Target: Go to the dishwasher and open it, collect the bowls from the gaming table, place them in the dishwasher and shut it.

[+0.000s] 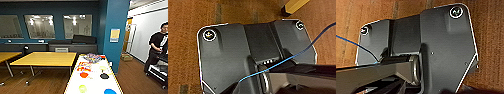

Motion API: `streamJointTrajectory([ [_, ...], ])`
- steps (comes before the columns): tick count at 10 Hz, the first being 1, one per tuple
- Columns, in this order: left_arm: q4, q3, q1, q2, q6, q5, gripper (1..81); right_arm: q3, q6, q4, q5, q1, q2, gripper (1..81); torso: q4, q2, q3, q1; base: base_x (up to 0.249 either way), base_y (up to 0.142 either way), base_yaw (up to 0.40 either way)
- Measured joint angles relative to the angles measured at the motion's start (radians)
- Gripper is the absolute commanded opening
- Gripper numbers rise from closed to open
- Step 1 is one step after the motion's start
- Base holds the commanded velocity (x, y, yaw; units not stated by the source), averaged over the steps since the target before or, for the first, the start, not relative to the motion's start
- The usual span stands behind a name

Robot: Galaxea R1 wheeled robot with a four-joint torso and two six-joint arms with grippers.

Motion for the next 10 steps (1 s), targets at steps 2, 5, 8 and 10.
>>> streamJointTrajectory([
  [2,-0.001,0.0,0.0,0.001,0.0,0.0,81.1,0.0,0.0,0.0,0.0,0.0,0.0,81.1,0.0,0.0,0.0,0.0,0.0,0.065,0.0],
  [5,-0.001,0.0,0.0,0.005,0.0,0.002,81.1,0.0,0.0,0.0,-0.001,-0.001,-0.003,81.1,0.0,0.0,0.0,0.0,0.0,0.044,0.0],
  [8,-0.002,-0.001,-0.003,-0.009,0.0,0.001,81.1,0.003,0.0,0.0,0.001,0.0,0.013,81.1,0.0,0.0,0.0,0.0,0.0,0.0,0.0],
  [10,-0.002,0.001,0.0,0.005,0.0,0.003,81.1,0.0,0.0,0.0,0.0,0.0,-0.003,81.1,0.0,0.0,0.0,0.0,0.0,0.0,0.0],
])
